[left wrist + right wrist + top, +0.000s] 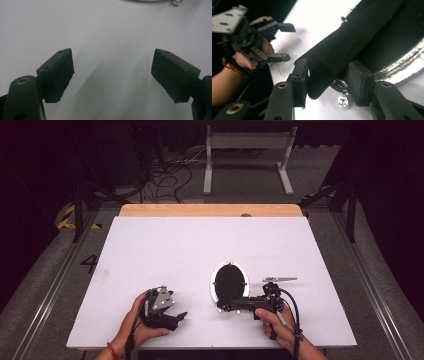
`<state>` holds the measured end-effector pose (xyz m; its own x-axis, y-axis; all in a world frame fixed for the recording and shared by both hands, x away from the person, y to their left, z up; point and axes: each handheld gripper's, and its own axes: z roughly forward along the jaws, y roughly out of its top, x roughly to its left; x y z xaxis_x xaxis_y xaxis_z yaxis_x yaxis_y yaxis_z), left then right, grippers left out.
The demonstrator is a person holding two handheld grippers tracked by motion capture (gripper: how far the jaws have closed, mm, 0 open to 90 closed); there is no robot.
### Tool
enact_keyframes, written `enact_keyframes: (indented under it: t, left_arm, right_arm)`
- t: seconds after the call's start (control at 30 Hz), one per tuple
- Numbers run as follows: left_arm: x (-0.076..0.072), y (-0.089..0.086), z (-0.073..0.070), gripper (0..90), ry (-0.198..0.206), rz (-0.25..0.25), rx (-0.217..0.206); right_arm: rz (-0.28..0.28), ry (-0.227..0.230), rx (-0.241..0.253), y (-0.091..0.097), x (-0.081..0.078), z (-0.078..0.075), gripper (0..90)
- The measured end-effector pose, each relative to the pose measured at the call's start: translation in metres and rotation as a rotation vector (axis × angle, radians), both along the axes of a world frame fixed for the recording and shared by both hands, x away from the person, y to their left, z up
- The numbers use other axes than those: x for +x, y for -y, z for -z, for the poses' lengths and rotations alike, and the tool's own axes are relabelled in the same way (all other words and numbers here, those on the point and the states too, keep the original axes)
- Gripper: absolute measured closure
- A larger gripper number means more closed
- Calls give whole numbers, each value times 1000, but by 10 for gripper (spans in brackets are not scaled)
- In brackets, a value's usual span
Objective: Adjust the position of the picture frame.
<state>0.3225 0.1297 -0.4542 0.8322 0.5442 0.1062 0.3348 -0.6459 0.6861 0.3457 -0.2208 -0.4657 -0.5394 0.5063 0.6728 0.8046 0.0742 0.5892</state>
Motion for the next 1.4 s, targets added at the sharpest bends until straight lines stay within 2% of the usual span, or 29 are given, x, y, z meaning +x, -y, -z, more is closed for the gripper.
enact_keyframes:
  t: [0.07, 0.13, 0.17, 0.23, 0.3, 0.4, 0.5, 0.63, 0.7, 0.73, 0.77, 0.8, 0.83, 0.9, 0.97, 1.1, 1.13, 1.2, 1.4]
  left_arm:
    - [6, 11, -2, 189, 5, 23, 14]
    - [12, 23, -2, 188, 11, 36, 18]
    - [15, 28, -1, 188, 14, 39, 17]
    - [22, 35, 0, 189, 13, 54, 29]
    - [27, 38, 1, 189, 8, 52, 21]
    - [45, 44, 3, 187, -50, 19, -38]
    - [57, 45, 5, 182, -85, -3, -84]
    - [70, 46, 7, 162, -156, 9, -145]
    - [74, 47, 7, 164, -157, 6, -151]
    - [76, 48, 9, 163, -177, 16, -170]
    - [76, 48, 9, 160, -177, 16, -170]
    - [78, 49, 11, 160, -196, 20, -168]
    - [78, 50, 11, 146, -194, 29, -170]
    - [79, 51, 9, 124, -203, 43, -148]
    - [79, 51, 6, 131, -232, 40, -166]
    - [80, 55, 2, 132, -220, 78, -166]
    - [80, 57, 3, 132, -222, 90, -178]
    - [81, 60, 5, 135, -227, 86, -188]
    - [80, 65, 5, 221, -230, 178, -213]
  right_arm:
    - [4, -22, -14, -3, 1, 0, 562]
    - [3, -6, -25, -6, 2, -1, 556]
    - [9, -8, -9, -7, 3, 1, 555]
    - [9, 7, 1, -7, 3, 2, 560]
    - [9, 15, 1, -7, 3, 3, 562]
    - [12, 36, 7, -7, 1, 4, 568]
    - [13, 54, -13, -8, -1, 3, 573]
    - [-2, 78, -27, -8, -1, 3, 573]
    - [-9, 90, -35, -8, -2, 2, 574]
    - [-12, 106, -46, -9, -3, 1, 574]
    - [-12, 106, -46, -9, -3, 1, 574]
    - [-23, 122, -60, -9, -3, 0, 574]
    - [-34, 141, -79, -10, -4, -2, 574]
    - [-47, 173, -99, -11, -6, -4, 574]
    - [-57, 198, -117, -12, -7, -4, 573]
    - [-76, 246, -145, -13, -11, -6, 572]
    - [-80, 253, -151, -13, -11, -6, 572]
    - [-91, 276, -165, -14, -12, -7, 572]
    - [-126, 337, -211, -15, -16, -9, 571]
